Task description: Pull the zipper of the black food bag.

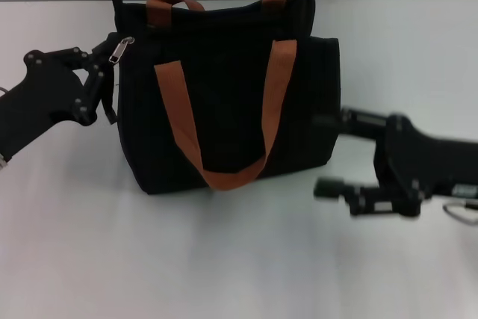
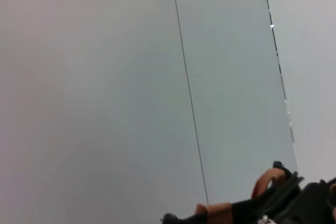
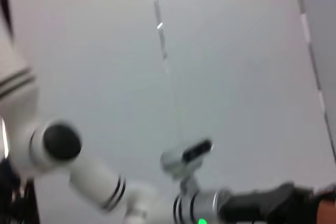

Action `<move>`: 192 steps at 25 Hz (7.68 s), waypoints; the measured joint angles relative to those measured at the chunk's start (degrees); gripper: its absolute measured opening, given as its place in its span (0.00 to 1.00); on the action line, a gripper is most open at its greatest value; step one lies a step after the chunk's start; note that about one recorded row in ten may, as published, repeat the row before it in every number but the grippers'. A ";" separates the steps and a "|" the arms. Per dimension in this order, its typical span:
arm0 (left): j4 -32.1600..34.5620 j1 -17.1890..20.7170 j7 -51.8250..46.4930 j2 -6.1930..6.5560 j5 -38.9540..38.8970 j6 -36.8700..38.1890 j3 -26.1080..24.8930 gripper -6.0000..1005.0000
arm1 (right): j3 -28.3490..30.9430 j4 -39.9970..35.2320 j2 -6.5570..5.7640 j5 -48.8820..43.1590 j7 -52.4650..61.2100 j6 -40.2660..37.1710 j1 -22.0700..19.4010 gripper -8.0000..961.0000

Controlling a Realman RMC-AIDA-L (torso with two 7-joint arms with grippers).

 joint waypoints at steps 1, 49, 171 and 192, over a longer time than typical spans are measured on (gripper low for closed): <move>0.00 0.00 0.00 0.00 0.00 0.00 0.00 0.23 | 0.00 0.00 0.00 0.00 0.00 0.00 0.00 0.85; -3.09 -2.18 3.51 0.20 -4.45 3.87 0.45 0.04 | -17.58 -8.16 -0.11 -5.32 58.09 31.90 30.94 0.29; -1.17 -3.92 1.34 0.42 -4.42 6.70 0.59 0.04 | -36.17 -18.71 0.75 3.23 29.77 44.46 22.41 0.26; -0.70 -3.93 1.31 0.55 -4.52 6.08 0.17 0.03 | -41.29 -25.17 0.80 5.05 30.70 47.43 19.91 0.15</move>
